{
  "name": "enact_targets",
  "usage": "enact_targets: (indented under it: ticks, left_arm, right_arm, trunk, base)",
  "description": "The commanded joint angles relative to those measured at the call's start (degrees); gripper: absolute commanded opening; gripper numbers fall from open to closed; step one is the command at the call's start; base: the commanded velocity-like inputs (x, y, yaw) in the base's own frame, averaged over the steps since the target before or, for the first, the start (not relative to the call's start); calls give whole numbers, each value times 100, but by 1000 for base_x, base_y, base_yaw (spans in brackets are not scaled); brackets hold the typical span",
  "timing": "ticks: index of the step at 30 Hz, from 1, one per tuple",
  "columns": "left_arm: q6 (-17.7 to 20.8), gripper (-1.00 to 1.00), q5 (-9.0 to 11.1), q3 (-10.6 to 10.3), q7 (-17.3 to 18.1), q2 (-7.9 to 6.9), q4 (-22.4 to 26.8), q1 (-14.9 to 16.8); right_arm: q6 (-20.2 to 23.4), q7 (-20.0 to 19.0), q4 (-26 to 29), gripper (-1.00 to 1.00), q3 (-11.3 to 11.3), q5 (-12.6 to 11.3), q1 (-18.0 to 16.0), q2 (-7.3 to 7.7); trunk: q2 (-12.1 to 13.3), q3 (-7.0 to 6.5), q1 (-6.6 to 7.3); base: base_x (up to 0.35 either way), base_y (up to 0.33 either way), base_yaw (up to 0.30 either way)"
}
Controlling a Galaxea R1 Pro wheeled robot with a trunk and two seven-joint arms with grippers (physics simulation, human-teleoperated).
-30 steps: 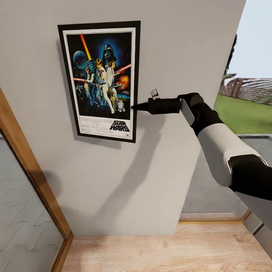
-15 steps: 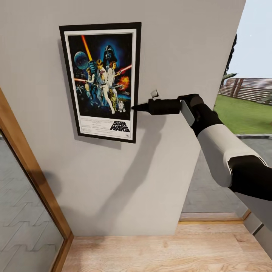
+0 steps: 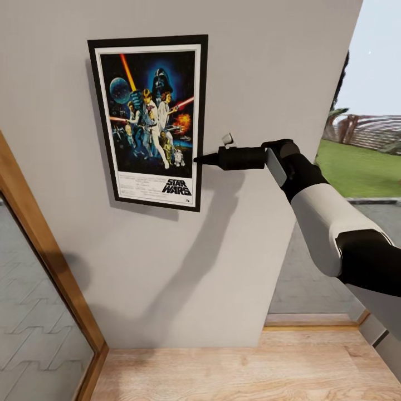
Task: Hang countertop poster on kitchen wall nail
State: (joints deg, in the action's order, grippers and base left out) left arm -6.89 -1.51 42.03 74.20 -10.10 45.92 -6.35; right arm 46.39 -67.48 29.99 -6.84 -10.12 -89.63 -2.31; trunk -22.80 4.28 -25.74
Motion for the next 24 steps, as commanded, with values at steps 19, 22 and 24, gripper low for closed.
enact_targets:
  ticks: [19,22,24]
  left_arm:
    - [-59,100,-16,7,7,-1,5,0]
    - [-59,100,-16,7,7,-1,8,1]
    - [-59,100,-16,7,7,-1,11,0]
  right_arm:
    - [46,7,-2,-100,-10,-51,-4,3]
    - [46,7,-2,-100,-12,-51,-5,3]
    - [46,7,-2,-100,-11,-51,-5,3]
  trunk:
    - [-12,11,-4]
    - [-12,11,-4]
    - [-12,11,-4]
  base:
    - [17,0,0]
    - [94,0,0]
    - [68,0,0]
